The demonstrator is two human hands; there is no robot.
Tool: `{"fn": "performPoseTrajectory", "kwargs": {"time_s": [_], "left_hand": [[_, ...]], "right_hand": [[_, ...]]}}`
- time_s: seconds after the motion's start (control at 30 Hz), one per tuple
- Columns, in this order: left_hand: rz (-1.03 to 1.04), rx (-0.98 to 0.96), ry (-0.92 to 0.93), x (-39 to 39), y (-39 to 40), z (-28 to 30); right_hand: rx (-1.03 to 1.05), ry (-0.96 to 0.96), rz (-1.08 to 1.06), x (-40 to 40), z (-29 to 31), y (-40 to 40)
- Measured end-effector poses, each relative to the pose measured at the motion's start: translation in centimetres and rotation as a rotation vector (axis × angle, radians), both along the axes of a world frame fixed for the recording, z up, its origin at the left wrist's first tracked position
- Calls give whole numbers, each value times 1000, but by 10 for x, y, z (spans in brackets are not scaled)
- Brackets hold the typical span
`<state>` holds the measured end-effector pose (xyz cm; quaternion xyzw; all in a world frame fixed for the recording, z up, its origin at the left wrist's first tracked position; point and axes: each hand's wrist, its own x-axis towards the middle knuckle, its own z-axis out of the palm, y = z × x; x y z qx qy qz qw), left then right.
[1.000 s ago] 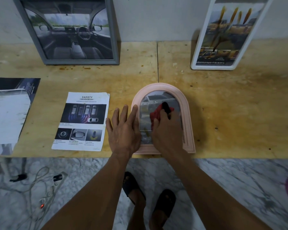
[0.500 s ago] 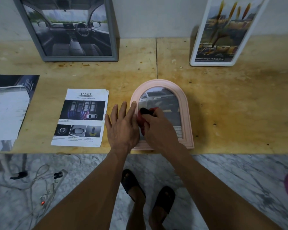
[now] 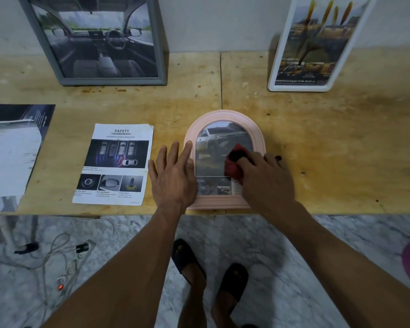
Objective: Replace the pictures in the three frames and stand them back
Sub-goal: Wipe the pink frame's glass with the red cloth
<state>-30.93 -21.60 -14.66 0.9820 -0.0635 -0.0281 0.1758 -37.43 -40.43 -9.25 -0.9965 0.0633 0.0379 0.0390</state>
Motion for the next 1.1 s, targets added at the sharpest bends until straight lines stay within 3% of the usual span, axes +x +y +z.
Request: {"fn": "performPoseTrajectory", "kwargs": {"time_s": [0.2, 0.5, 0.8, 1.1], "left_hand": [[12, 2, -4, 0, 0, -1], [17, -12, 10, 0, -1, 0], [-2, -9, 2, 0, 0, 0], [-7, -13, 6, 1, 2, -1]], "right_hand": [[236, -15, -211, -11, -7, 35], [347, 108, -25, 7, -2, 63], [137, 122, 219, 3, 4, 32], [12, 132, 255, -10, 13, -13]]}}
